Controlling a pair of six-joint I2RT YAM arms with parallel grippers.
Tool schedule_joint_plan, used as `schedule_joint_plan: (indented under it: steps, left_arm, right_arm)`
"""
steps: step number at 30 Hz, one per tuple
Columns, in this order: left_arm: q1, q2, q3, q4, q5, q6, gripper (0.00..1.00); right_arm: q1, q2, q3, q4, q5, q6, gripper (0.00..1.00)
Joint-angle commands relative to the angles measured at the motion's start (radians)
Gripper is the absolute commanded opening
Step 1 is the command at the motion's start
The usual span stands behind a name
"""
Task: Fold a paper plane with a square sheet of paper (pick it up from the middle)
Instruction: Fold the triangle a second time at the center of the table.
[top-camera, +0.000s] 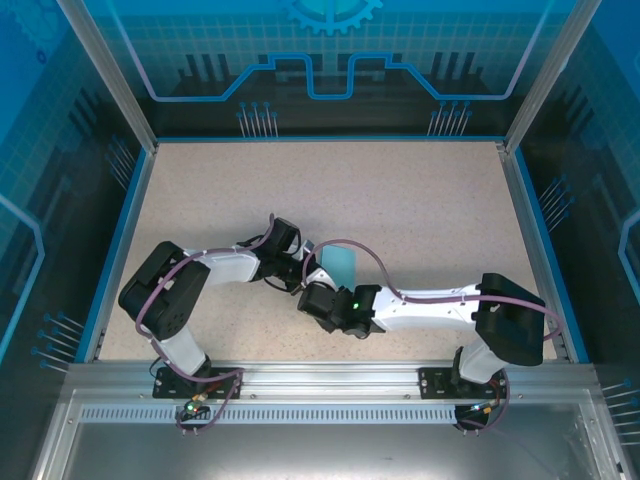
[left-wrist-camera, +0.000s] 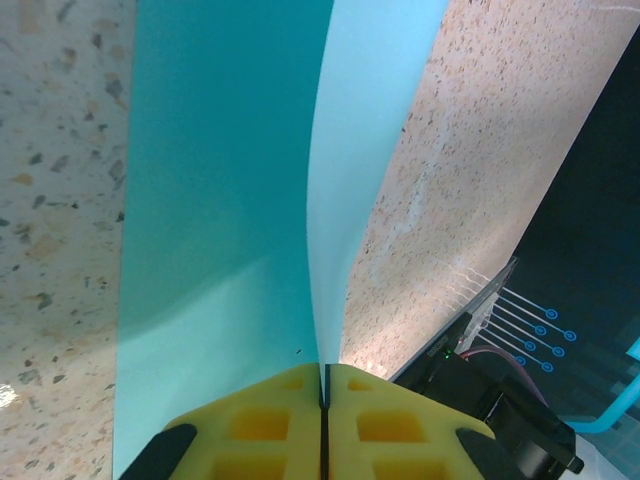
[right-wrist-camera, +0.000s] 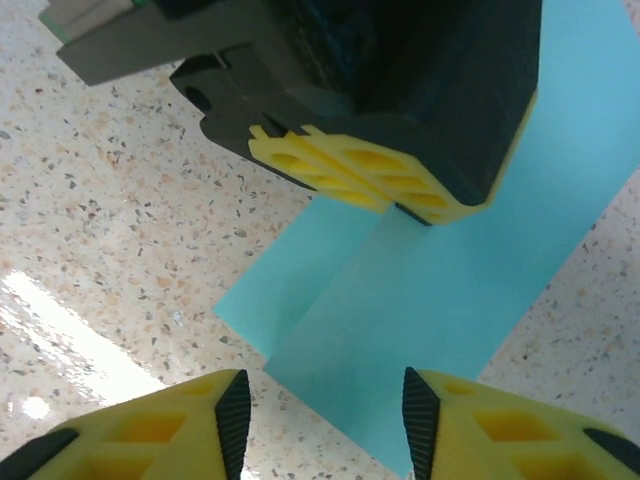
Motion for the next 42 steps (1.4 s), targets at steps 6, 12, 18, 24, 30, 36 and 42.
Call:
schedule_joint_plan:
  steps: [6,12,18,24,30,36,42]
  left_arm:
    - [0.006,-0.003,0.022,-0.026,0.013,0.014,0.08]
    - [0.007,-0.005,0.025,-0.039,0.005,0.023,0.09]
    - [0.007,-0.013,0.031,-0.063,-0.015,0.033,0.1]
    - [0.006,-0.032,0.031,-0.07,-0.04,0.037,0.1]
    - [0.008,-0.018,0.039,-0.078,-0.052,0.027,0.14]
    - [0.005,-0.066,0.021,-0.078,-0.093,0.021,0.47]
    - [-0.004,-0.169,-0.021,-0.073,-0.156,0.025,0.67]
  right_arm:
    - [0.004,-0.013,0.017,-0.024,0.037,0.012,0.26]
    - [-0.013,-0.039,-0.008,-0.009,0.0,0.01,0.13]
    - [-0.071,-0.113,-0.072,0.059,-0.107,0.005,0.05]
    - [-0.172,-0.179,-0.17,0.166,-0.306,-0.016,0.03]
    - [-0.228,-0.258,-0.229,0.207,-0.374,-0.032,0.0]
    - [-0.306,-0.282,-0.29,0.274,-0.492,-0.044,0.02]
    - [-0.4,-0.271,-0.312,0.323,-0.624,-0.045,0.02]
